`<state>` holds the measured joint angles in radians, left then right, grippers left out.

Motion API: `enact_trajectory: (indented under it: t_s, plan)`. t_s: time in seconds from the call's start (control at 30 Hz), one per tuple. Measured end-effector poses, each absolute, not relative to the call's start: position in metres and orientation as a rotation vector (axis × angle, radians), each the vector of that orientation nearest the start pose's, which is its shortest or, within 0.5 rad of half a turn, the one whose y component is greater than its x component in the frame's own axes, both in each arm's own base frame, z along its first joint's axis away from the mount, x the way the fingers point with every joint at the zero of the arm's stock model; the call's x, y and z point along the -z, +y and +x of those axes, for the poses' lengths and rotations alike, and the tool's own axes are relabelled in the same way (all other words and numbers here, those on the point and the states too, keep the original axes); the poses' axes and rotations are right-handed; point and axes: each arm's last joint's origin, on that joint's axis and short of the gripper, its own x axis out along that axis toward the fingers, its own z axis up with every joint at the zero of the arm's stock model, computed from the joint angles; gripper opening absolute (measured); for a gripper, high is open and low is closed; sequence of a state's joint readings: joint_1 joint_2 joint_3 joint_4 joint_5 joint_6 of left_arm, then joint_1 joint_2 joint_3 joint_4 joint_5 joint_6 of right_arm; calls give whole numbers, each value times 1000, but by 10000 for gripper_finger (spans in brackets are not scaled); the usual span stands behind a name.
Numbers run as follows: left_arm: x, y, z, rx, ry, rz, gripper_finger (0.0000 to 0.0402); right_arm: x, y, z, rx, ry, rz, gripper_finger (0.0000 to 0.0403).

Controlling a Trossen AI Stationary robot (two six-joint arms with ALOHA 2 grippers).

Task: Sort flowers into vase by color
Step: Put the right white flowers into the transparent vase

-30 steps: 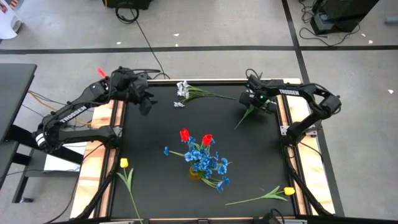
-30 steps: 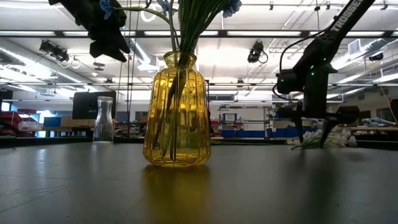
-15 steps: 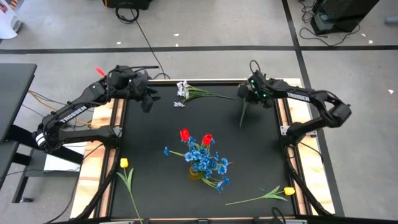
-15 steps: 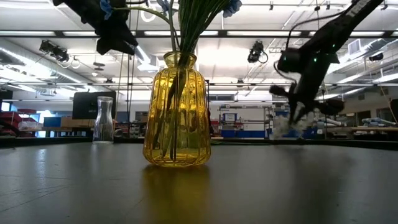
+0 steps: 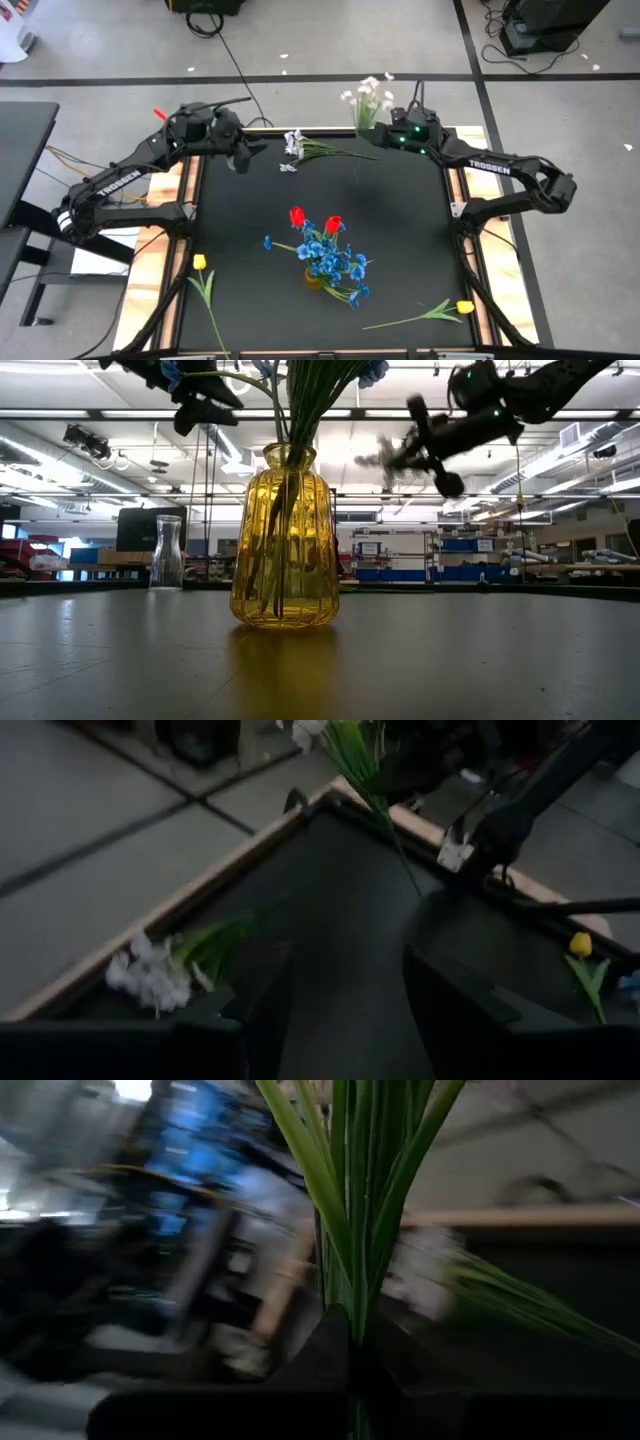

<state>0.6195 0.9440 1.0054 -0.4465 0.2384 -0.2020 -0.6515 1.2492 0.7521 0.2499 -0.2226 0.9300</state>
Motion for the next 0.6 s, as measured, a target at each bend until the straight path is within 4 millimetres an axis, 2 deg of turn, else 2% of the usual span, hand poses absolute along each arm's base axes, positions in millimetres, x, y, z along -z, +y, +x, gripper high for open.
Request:
enact_trajectory:
  t_s: [0.17, 0.43, 0.6]
  plan:
    - [-363, 102, 169, -412, 253, -308, 217, -293, -149, 239, 373, -48, 881, 14]
    - [-368, 93, 181, -353, 184, -347, 278, -353, -128, 261, 220, -109, 522, 14]
    - [-371, 90, 195, -298, 130, -327, 308, -371, -129, 287, 181, -29, 431, 14]
